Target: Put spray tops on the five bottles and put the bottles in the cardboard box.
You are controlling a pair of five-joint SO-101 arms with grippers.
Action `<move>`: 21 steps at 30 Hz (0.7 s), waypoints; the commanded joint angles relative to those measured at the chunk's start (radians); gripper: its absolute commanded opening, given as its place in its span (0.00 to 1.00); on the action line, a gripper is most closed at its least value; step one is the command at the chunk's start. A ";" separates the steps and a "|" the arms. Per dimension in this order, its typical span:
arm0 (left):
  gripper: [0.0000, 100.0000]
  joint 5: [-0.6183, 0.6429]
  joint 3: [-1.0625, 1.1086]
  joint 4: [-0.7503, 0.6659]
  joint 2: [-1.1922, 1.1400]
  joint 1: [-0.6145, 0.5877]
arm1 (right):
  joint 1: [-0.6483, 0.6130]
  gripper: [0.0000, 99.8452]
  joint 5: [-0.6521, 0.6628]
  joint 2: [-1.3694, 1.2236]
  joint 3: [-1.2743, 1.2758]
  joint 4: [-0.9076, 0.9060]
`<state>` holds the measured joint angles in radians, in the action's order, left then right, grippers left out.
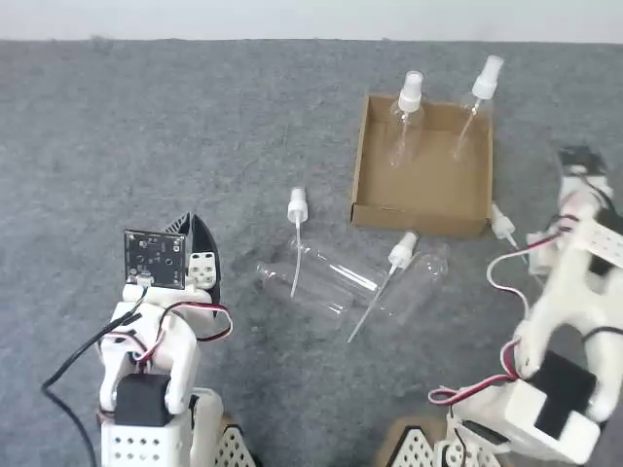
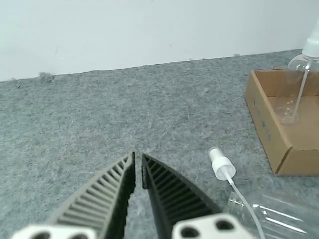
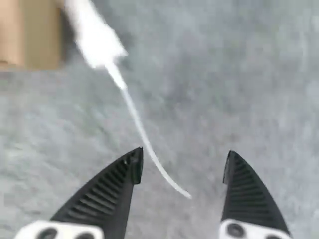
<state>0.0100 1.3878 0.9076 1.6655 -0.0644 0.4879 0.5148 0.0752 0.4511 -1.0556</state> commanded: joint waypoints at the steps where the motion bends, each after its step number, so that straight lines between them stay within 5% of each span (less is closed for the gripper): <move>1: 0.01 0.009 -0.001 -0.029 0.012 0.003 | -0.091 0.22 0.040 0.015 -0.038 0.073; 21: 0.01 0.006 -0.001 -0.034 0.012 0.003 | -0.222 0.22 0.043 0.001 0.176 0.493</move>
<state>0.0100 1.3970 0.9076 1.6655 -0.0644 0.2762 0.5531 0.0736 0.6368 -0.5999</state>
